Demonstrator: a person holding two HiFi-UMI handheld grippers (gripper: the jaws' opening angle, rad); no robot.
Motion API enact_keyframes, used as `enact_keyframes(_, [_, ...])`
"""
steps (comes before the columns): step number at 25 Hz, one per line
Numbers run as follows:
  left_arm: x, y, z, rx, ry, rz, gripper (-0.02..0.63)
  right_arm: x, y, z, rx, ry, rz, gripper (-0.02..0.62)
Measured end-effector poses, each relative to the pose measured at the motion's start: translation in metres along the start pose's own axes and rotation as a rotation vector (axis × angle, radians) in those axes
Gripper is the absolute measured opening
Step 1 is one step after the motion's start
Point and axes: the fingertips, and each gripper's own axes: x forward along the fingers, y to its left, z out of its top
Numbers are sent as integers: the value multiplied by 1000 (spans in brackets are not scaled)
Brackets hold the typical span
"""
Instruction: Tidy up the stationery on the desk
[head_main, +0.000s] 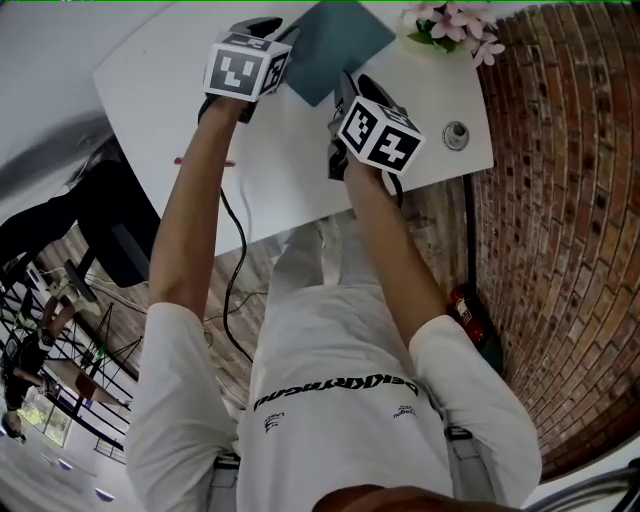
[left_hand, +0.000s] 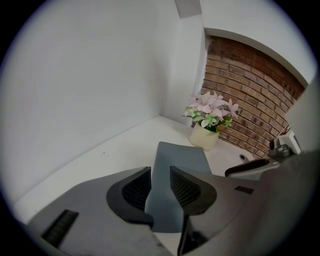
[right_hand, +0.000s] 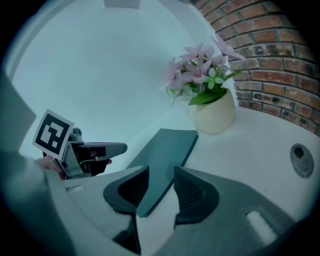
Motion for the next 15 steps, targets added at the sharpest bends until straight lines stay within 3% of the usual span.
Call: enact_keyframes(15, [57, 7, -7, -50, 96, -88, 120, 36, -19, -7, 79, 55, -39, 150])
